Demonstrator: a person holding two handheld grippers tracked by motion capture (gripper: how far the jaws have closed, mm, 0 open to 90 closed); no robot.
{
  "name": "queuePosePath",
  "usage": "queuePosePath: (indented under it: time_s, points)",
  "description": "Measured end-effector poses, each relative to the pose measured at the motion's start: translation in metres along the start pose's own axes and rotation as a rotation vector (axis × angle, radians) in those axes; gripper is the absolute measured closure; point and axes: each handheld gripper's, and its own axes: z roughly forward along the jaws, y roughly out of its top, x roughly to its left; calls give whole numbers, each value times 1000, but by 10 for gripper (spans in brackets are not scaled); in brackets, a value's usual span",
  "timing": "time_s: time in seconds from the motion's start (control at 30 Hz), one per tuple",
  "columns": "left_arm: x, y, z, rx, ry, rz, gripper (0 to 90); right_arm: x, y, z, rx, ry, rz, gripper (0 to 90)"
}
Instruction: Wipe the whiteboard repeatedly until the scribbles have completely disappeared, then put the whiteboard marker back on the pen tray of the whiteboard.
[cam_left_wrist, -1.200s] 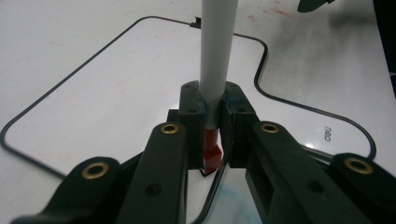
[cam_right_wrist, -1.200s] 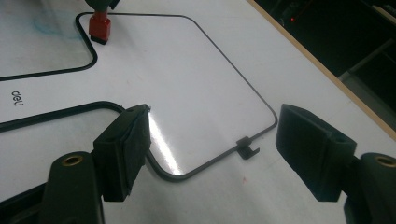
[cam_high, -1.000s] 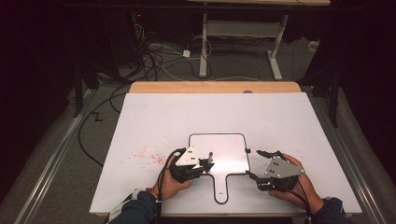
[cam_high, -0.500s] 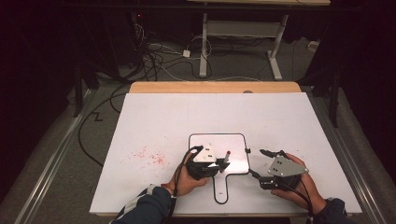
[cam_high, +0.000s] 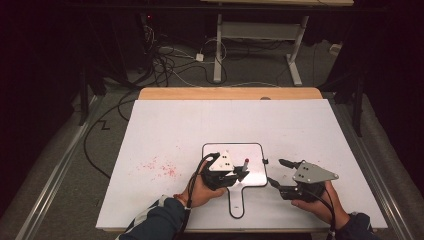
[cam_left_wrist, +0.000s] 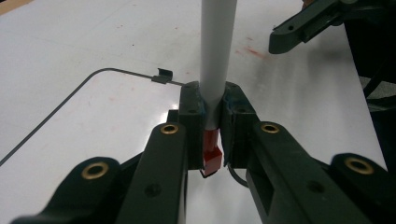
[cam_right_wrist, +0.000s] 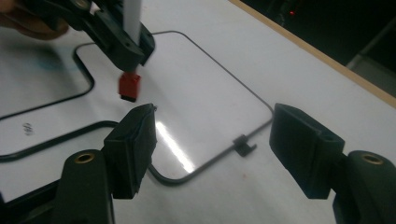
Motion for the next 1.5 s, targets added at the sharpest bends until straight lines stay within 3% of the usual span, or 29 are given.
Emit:
queuePosePath:
  time_s: [0.23, 0.3, 0.43, 0.5, 0.57, 0.73, 0.9, 1.0, 1.1, 1.13, 1.2, 1.23, 1.3, 1.4, 1.5]
  points:
    - [1, 6, 7, -9, -9, -12, 786, 0, 11, 3, -61, 110, 53, 352]
    - [0, 9, 10, -21, -25, -32, 785, 2, 15, 3, -75, 128, 51, 387]
    - [-4, 16, 17, -15, -75, -31, 784, -1, 23, 1, -115, 184, 95, 414]
    - [-7, 18, 21, -15, -82, -24, 783, -3, 26, 1, -129, 227, 115, 468]
    - [-11, 21, 25, -15, -92, -19, 783, -2, 27, 1, -125, 238, 113, 490]
    - [-17, 27, 30, -31, -113, 3, 783, 1, 30, -1, -115, 233, 94, 584]
    - [-21, 28, 33, -39, -123, 13, 783, -1, 30, -3, -109, 209, 89, 751]
    - [-23, 29, 34, -44, -118, 19, 783, -2, 31, -7, -125, 206, 112, 794]
    - [-24, 30, 34, -57, -96, 6, 732, 0, 33, -9, -118, 197, 103, 810]
    - [-24, 30, 33, -63, -103, 9, 761, 0, 34, -9, -116, 192, 104, 811]
    - [-27, 30, 30, -51, -62, 40, 727, -1, 36, -10, -105, 180, 106, 812]
    - [-28, 30, 26, -46, -36, 47, 663, -2, 38, -11, -101, 164, 113, 813]
    - [-29, 30, 14, -15, 73, 72, 504, -8, 41, -13, -73, 148, 138, 813]
    - [-29, 24, -16, -13, 218, 90, 372, -16, 44, -13, 9, 137, 176, 813]
    - [-27, 10, -52, -50, 286, 60, 313, -25, 41, -9, 85, 151, 236, 812]
